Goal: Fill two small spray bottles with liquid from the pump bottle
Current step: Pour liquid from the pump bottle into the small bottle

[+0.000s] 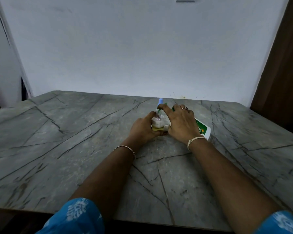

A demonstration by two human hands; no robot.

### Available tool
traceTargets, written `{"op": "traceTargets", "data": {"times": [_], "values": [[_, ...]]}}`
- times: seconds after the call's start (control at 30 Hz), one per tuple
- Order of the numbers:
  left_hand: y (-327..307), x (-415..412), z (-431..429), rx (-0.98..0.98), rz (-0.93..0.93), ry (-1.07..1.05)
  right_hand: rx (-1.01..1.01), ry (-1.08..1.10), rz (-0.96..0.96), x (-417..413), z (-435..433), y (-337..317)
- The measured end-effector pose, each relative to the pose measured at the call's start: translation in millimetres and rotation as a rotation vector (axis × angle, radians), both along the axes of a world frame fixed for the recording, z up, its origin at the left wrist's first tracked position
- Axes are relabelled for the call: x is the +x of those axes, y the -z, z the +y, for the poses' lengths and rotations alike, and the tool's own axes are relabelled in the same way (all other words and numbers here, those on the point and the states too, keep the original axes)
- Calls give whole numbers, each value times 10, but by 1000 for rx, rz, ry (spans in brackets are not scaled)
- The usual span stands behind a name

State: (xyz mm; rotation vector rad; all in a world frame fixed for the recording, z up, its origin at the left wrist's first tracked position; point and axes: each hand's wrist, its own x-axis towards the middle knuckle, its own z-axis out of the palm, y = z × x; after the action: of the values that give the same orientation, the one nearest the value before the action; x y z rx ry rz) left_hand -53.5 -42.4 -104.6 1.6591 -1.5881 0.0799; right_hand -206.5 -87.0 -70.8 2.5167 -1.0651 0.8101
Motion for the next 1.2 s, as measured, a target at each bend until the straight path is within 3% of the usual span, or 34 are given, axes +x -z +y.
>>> {"op": "traceTargets", "data": {"times": [0.17,1.2], "values": [[-7,-2,2,8,-8,-6,-40,-4,66,-67,-48,12],[31,12,-33,-2,-3,-20,-2,0,31,-50,-31,-8]]}}
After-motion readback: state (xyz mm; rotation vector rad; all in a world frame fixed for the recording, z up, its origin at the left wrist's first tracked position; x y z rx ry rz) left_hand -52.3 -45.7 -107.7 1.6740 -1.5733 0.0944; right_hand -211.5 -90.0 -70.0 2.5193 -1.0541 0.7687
